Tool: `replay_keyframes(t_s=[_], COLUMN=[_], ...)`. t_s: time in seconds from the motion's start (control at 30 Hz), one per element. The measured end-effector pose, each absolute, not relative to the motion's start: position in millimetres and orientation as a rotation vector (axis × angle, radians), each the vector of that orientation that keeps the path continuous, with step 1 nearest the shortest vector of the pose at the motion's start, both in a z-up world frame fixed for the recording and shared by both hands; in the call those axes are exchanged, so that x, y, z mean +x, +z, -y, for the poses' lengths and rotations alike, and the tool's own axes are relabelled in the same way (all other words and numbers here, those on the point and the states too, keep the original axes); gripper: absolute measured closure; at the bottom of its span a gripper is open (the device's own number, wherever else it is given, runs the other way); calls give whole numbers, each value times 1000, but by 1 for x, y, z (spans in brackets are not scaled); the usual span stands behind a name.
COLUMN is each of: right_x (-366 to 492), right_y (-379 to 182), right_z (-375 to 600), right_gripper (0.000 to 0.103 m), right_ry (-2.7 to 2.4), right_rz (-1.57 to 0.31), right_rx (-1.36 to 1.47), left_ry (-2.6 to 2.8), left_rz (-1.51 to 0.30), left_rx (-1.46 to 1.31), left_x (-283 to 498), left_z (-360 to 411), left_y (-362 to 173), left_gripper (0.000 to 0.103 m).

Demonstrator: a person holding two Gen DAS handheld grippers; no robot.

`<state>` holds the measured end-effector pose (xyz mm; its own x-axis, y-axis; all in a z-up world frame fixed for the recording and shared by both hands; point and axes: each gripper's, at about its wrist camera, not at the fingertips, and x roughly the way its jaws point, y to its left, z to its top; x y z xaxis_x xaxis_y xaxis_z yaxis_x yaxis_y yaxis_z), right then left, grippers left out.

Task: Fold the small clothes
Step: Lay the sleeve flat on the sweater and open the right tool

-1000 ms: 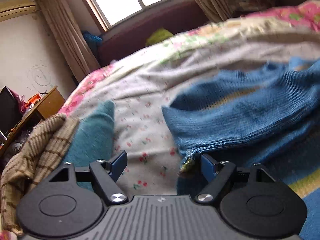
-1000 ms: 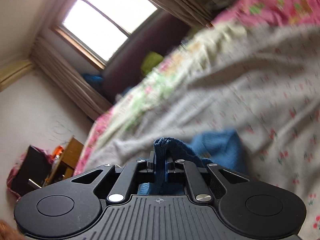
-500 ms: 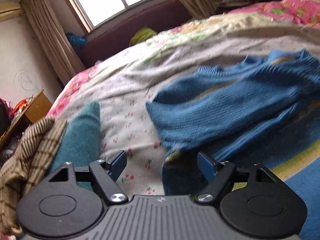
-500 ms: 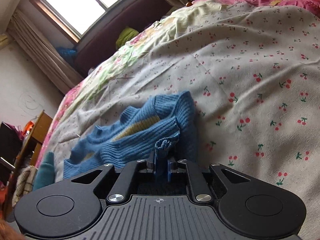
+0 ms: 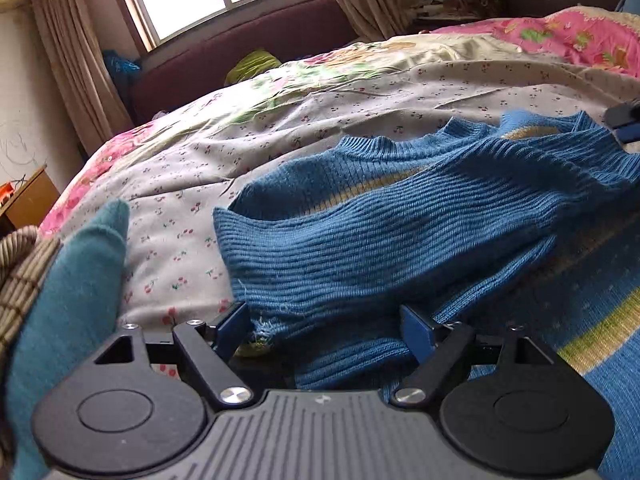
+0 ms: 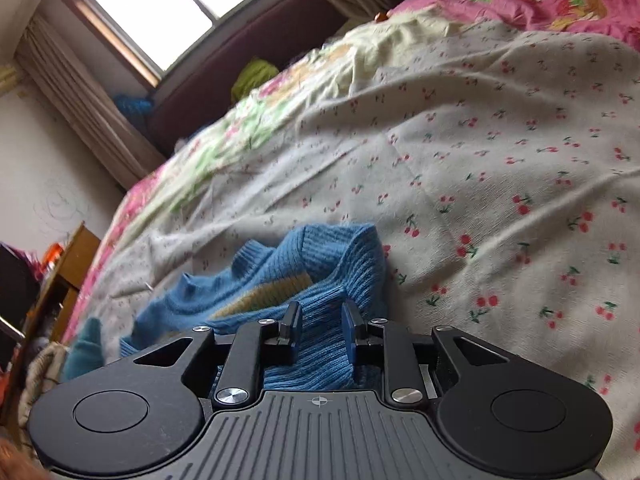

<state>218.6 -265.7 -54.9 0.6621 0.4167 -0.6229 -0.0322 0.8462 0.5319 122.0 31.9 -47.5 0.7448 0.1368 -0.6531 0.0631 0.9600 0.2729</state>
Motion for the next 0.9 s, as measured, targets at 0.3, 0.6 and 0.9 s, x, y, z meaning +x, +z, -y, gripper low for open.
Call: replay_keyframes(t_s=[0.3, 0.6, 0.9], right_x=[209, 233, 235], right_y=[-43, -47, -50], right_z=[234, 244, 241], right_gripper=[81, 78, 89], right_ry=[341, 305, 372], right_rz=[-813, -824, -852], right_rx=[314, 212, 181], left_ry=[44, 43, 44], left_rz=[-720, -719, -719], left_rx=[265, 253, 243], left_x=[120, 119, 120], left_z=[-35, -36, -37], left_y=[-49, -49, -49], left_gripper=[9, 9, 8])
